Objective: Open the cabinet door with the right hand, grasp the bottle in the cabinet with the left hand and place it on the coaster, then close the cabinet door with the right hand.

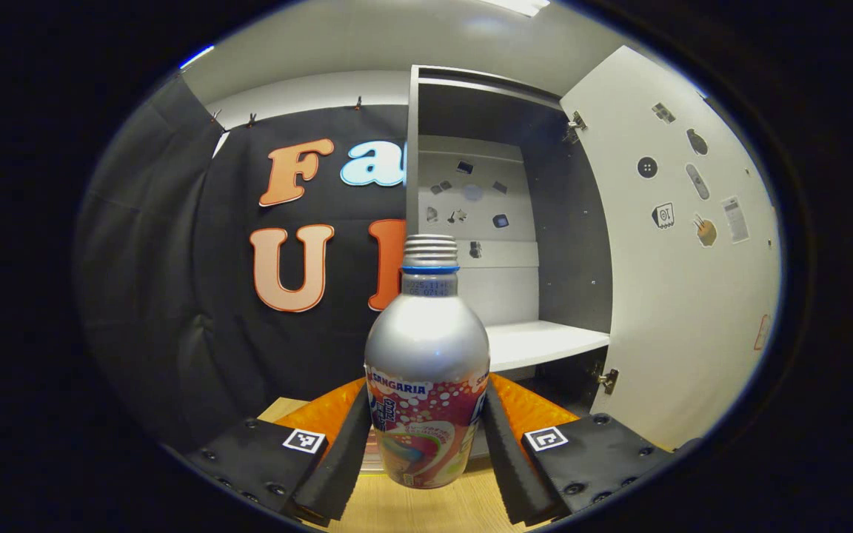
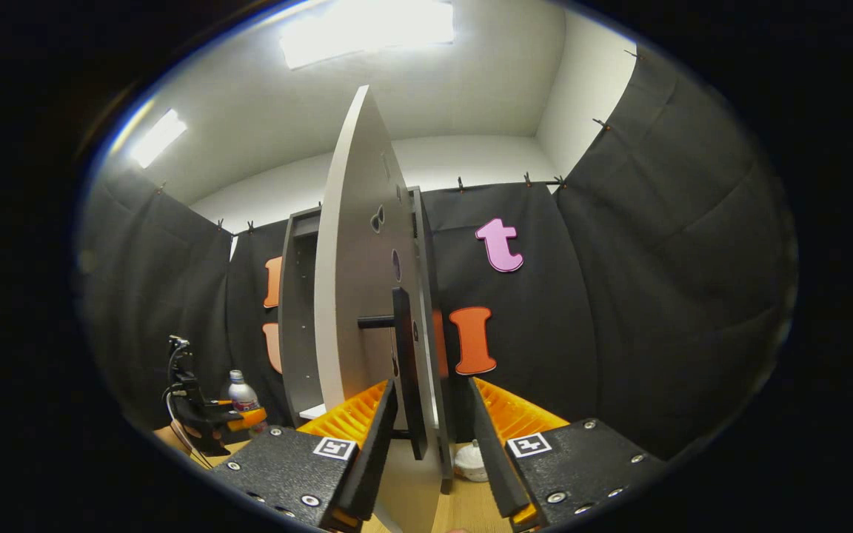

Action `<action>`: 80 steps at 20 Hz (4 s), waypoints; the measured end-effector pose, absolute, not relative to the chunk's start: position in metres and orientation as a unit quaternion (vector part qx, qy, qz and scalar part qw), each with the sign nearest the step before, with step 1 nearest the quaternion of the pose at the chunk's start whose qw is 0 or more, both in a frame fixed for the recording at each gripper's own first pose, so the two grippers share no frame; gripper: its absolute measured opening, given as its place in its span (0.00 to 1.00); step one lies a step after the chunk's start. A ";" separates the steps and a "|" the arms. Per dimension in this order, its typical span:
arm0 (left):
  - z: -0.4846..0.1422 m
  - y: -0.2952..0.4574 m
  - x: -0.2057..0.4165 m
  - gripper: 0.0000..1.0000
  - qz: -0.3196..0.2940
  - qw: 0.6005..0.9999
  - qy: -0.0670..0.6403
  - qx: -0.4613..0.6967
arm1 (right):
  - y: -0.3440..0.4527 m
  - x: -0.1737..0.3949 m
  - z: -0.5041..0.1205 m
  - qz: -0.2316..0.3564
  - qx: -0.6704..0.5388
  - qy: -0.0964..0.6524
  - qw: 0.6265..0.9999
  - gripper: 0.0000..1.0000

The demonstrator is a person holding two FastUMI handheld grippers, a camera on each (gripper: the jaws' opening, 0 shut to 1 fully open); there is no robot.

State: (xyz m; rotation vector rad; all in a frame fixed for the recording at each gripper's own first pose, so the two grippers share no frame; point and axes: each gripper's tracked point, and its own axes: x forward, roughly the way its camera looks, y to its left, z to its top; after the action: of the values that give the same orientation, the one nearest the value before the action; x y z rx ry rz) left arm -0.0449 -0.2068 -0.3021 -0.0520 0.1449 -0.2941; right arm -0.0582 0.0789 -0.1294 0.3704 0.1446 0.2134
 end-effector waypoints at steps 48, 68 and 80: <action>-0.543 -0.120 -0.200 0.83 -0.133 0.978 0.152 -0.053 | 0.069 -0.053 -0.132 0.093 0.173 0.055 0.979 0.72; -0.509 -0.118 -0.218 0.89 -0.125 0.981 0.148 -0.018 | 0.066 -0.056 -0.132 0.116 0.196 0.048 0.973 0.75; -0.423 -0.115 -0.199 0.91 -0.120 0.986 0.110 -0.018 | 0.054 -0.068 -0.127 0.119 0.205 0.041 0.971 0.76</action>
State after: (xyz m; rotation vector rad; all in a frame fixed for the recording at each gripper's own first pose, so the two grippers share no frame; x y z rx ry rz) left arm -0.1990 -0.1149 -0.4230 -0.0370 0.2210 -0.2417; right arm -0.0679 0.0536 -0.1270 0.4131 0.0826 0.2403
